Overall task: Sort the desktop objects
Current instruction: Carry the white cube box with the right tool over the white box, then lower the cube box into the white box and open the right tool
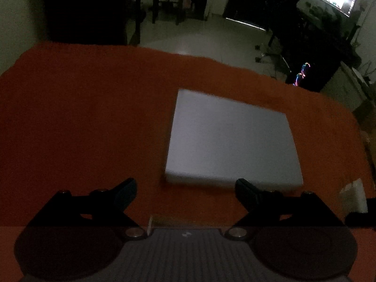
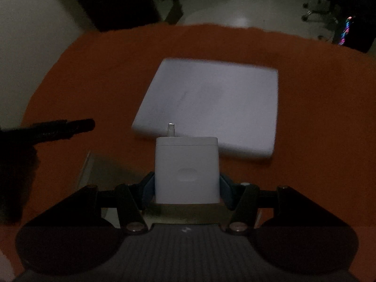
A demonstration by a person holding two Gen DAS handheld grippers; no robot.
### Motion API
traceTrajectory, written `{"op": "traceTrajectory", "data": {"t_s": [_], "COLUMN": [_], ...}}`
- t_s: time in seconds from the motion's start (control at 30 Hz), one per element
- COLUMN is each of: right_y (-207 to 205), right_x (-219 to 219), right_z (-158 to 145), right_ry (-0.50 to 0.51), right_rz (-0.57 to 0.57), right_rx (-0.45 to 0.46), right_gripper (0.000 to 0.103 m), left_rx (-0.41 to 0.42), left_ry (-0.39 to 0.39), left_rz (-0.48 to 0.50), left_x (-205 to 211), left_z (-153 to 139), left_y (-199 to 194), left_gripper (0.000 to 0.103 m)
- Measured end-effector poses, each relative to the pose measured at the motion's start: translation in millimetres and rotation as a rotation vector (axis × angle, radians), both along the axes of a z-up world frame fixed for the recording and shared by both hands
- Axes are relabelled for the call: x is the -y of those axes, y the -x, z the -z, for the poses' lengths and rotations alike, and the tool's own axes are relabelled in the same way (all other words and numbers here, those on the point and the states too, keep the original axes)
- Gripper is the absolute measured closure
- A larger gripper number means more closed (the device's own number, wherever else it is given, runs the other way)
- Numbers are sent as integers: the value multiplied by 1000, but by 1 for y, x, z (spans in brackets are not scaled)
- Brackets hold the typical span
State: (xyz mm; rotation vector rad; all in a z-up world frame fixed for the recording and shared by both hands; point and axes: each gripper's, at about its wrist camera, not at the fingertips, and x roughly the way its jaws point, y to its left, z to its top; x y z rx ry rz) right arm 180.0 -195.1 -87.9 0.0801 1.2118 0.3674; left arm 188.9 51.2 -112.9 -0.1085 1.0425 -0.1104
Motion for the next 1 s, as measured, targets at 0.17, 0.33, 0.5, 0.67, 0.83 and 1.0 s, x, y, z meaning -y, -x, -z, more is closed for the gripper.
{"op": "traceTrajectory", "data": {"t_s": [0.17,0.33,0.5,0.67,0.83,1.0], "right_y": [38,66,83,94,100,105], "right_x": [-14,-32,-49,-61,-71,-73], "right_z": [20,49,84,110,131,146], "right_ry": [7,36,67,100,153,199], "right_rz": [-56,-119,-169,-206,-244,-275], "right_rx": [-56,-111,-149,-184,-201,-210], "right_gripper": [44,44,44,44,44,44], "left_rx": [-9,-15,-70,-118,-152,-169], "left_ry": [-20,-28,-35,-79,-92,-106], "left_rz": [13,59,109,157,178,195], "left_x": [-3,3,19,34,41,41], "left_z": [2,6,27,54,69,73], "left_y": [46,87,115,125,132,136], "left_gripper": [13,13,13,13,13,12]}}
